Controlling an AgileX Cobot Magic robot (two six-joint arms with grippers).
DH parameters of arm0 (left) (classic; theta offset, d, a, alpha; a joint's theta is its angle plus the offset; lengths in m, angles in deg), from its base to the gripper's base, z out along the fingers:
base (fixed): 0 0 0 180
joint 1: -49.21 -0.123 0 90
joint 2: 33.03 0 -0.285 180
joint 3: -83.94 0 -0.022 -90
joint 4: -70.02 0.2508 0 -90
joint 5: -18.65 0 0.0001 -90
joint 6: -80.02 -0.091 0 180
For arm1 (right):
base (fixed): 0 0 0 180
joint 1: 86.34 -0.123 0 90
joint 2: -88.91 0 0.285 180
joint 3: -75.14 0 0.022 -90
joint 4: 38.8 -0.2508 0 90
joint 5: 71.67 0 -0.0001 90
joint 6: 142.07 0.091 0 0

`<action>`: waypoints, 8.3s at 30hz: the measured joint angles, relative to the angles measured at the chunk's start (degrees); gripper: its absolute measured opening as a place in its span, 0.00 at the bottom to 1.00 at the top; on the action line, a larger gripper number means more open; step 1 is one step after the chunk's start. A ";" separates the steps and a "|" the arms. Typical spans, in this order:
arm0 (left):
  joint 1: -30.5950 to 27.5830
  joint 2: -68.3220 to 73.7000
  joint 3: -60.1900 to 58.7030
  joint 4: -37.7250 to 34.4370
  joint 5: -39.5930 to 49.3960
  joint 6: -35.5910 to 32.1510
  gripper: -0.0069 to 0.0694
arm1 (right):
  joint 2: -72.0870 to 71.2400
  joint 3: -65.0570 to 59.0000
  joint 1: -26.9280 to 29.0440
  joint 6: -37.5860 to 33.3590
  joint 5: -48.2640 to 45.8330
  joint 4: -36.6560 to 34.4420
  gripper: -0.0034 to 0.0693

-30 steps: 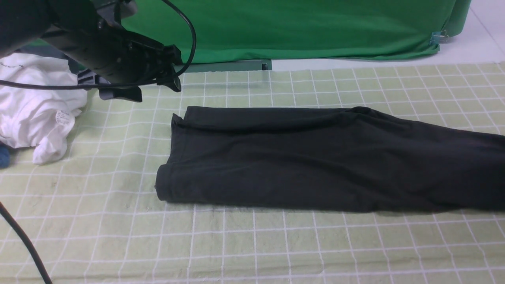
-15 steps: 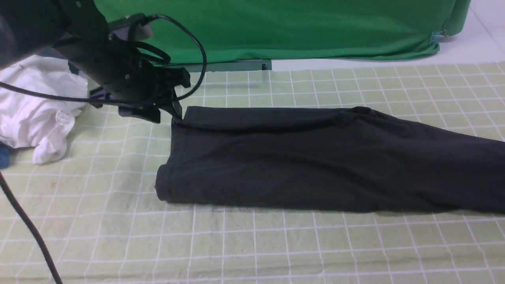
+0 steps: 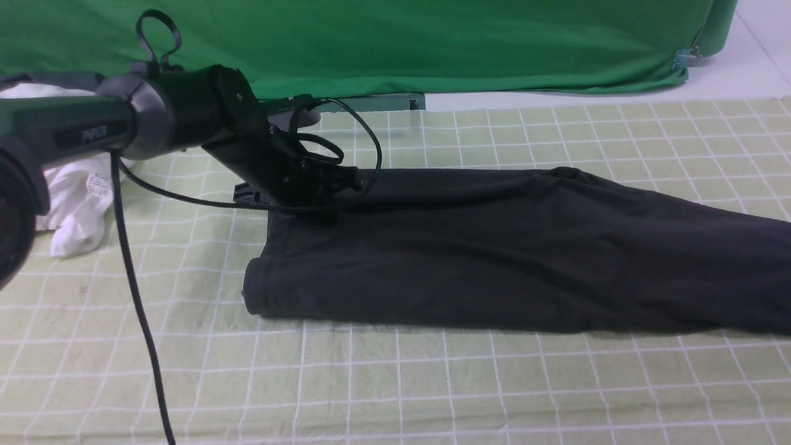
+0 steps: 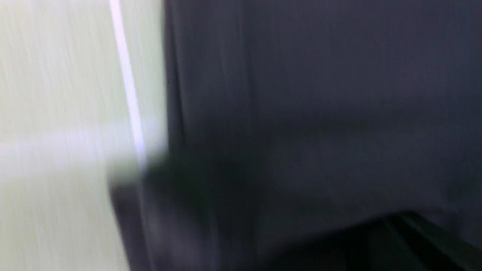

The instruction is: Fold a long-sleeved shirt over a green coffee tablecloth.

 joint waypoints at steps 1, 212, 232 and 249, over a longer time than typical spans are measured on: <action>0.00 0.90 0.96 0.00 -2.70 -0.01 0.10 | 0.00 0.00 0.00 0.00 0.23 -0.09 0.04; 5.78 -42.29 -19.03 2.61 21.73 0.88 0.62 | -37.94 -29.89 -32.05 -0.27 0.56 -9.19 0.34; 5.78 -43.19 -19.03 3.67 16.80 0.80 0.32 | -93.82 -66.06 -32.05 -3.08 45.01 -9.08 0.04; 5.78 -43.19 -19.03 3.79 17.64 0.01 0.11 | -94.19 -74.41 -32.05 -3.18 48.59 -9.08 0.11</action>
